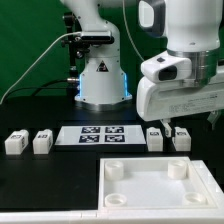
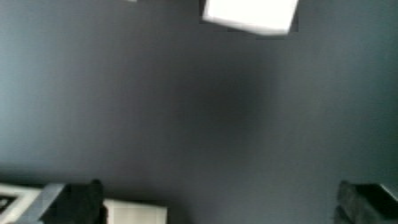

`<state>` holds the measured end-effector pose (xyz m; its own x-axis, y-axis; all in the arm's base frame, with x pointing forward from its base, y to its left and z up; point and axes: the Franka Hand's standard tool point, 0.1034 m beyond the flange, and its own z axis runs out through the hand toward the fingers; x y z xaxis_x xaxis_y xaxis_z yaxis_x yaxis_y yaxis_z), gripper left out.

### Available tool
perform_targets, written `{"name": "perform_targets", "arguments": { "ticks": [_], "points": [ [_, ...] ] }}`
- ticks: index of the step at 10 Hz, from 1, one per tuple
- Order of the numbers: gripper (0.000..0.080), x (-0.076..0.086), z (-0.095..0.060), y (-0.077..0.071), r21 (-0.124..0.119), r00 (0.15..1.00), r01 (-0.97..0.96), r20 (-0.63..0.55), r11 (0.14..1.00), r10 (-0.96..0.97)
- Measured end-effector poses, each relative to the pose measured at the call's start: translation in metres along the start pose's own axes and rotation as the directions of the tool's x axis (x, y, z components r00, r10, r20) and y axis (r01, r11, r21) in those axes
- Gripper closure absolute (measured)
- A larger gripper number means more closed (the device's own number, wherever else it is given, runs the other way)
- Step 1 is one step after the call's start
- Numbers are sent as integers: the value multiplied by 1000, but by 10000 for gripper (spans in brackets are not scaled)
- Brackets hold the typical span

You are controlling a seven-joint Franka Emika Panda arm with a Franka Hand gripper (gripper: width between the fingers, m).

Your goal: Assemble one leg

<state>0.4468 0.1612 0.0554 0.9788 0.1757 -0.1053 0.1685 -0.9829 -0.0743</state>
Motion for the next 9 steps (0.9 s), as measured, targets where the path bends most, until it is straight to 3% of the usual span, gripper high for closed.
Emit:
{"name": "perform_targets", "arguments": {
  "ticks": [2, 4, 6, 7, 9],
  "points": [
    [150, -13, -2, -5, -12, 976, -64, 207, 998, 65],
    [150, -7, -6, -7, -25, 909, -81, 408, 996, 84],
    [150, -15, -5, -5, -32, 814, -73, 575, 997, 78],
    [150, -14, -3, -5, -32, 757, -70, 649, 997, 74],
    [150, -12, 2, -5, -29, 722, -70, 688, 997, 71]
  ]
}}
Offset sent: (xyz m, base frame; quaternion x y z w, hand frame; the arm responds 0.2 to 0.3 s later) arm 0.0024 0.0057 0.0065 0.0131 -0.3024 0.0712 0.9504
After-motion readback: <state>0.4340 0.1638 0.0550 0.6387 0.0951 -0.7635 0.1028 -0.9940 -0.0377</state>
